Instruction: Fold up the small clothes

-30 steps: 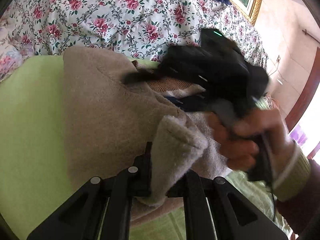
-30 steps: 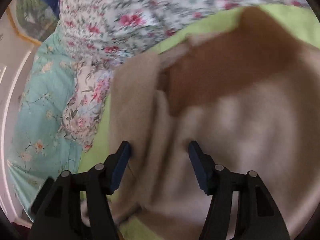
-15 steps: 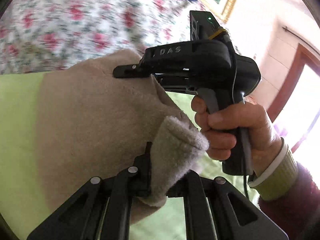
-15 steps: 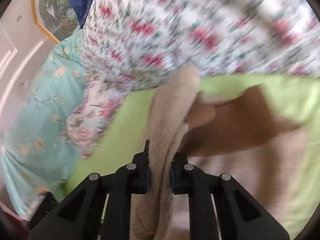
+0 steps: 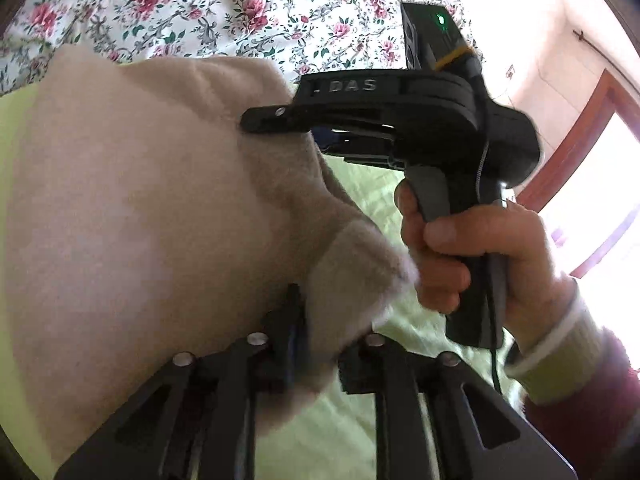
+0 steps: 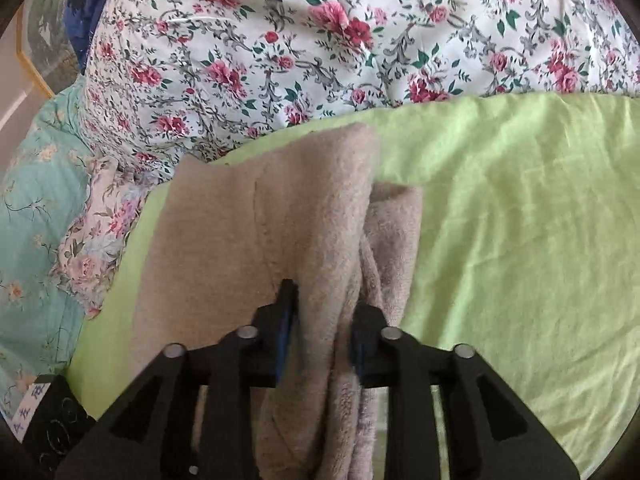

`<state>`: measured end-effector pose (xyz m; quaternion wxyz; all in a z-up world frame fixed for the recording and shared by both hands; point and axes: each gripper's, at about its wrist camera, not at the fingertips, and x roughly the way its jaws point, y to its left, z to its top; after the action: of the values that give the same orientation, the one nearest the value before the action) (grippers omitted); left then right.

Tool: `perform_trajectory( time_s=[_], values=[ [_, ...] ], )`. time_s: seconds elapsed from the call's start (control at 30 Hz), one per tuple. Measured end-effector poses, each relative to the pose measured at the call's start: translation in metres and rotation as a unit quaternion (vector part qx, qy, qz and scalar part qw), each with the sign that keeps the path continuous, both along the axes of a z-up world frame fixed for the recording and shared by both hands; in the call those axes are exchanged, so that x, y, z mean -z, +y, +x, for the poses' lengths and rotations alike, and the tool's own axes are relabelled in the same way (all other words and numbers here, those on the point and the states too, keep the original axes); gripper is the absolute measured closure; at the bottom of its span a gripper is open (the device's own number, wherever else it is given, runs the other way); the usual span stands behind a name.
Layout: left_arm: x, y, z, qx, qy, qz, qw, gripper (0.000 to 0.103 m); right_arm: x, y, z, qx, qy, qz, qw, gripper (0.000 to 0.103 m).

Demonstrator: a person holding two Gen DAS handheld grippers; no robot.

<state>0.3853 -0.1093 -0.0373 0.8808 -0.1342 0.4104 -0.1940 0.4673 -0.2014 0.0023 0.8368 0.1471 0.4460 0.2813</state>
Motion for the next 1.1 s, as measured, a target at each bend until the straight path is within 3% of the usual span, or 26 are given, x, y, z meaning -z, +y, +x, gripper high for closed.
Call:
perform_trajectory(
  time_s=[0.03, 0.1, 0.17, 0.2, 0.27, 0.37, 0.5, 0.63, 0.73, 0.77, 0.8, 0.83, 0.87, 1.0, 1.1],
  values=[
    [-0.005, 0.005, -0.008, 0.001, 0.001, -0.005, 1.0, 0.075, -0.002, -0.004, -0.002, 0.007, 0.001, 0.005, 1.0, 0.065],
    [-0.017, 0.012, -0.025, 0.0, -0.006, -0.009, 0.9999, 0.051, -0.005, -0.014, -0.008, 0.024, 0.0, 0.015, 1.0, 0.05],
    [-0.029, 0.025, -0.044, -0.012, -0.021, -0.008, 0.9997, 0.036, -0.007, -0.028, -0.018, 0.036, -0.003, 0.034, 0.999, 0.033],
    [-0.034, 0.034, -0.052, -0.02, -0.029, -0.01, 0.9993, 0.028, -0.007, -0.033, -0.022, 0.037, -0.001, 0.044, 0.998, 0.03],
    [-0.045, 0.054, -0.061, -0.043, -0.037, -0.012, 0.9983, 0.019, -0.004, -0.038, -0.029, 0.033, 0.01, 0.053, 0.998, 0.026],
    [-0.055, 0.087, -0.056, -0.093, -0.035, -0.014, 0.9949, 0.018, 0.007, -0.039, -0.034, 0.017, 0.034, 0.049, 0.998, 0.024],
    [-0.044, 0.129, -0.039, -0.128, 0.006, -0.046, 0.9907, 0.009, 0.022, -0.033, -0.031, 0.01, 0.057, 0.041, 0.997, 0.024],
    [-0.01, 0.152, 0.002, -0.13, 0.07, -0.082, 0.9856, 0.009, 0.034, -0.028, -0.021, 0.007, 0.076, 0.058, 0.995, 0.024],
    [0.012, 0.159, 0.012, -0.13, 0.097, -0.104, 0.9812, 0.01, 0.04, -0.019, -0.015, -0.002, 0.087, 0.053, 0.995, 0.024],
    [0.015, 0.162, 0.015, -0.128, 0.091, -0.11, 0.9814, 0.011, 0.042, -0.015, -0.015, -0.005, 0.089, 0.052, 0.995, 0.026],
    [0.015, 0.162, 0.017, -0.122, 0.081, -0.11, 0.9831, 0.025, 0.044, -0.011, -0.014, -0.009, 0.095, 0.051, 0.994, 0.029],
    [0.015, 0.161, 0.019, -0.109, 0.081, -0.116, 0.9838, 0.035, 0.046, -0.006, -0.014, -0.017, 0.105, 0.06, 0.992, 0.042],
    [0.016, 0.162, 0.021, -0.11, 0.082, -0.114, 0.9839, 0.037, 0.049, -0.003, -0.014, -0.024, 0.117, 0.077, 0.99, 0.06],
    [-0.003, 0.16, 0.005, -0.094, 0.053, -0.107, 0.9883, 0.055, 0.032, 0.002, -0.028, -0.007, 0.101, 0.072, 0.992, 0.07],
    [-0.028, 0.165, -0.028, -0.081, 0.026, -0.102, 0.9912, 0.056, 0.004, 0.013, -0.06, -0.022, 0.071, 0.071, 0.995, 0.073]
  ],
)
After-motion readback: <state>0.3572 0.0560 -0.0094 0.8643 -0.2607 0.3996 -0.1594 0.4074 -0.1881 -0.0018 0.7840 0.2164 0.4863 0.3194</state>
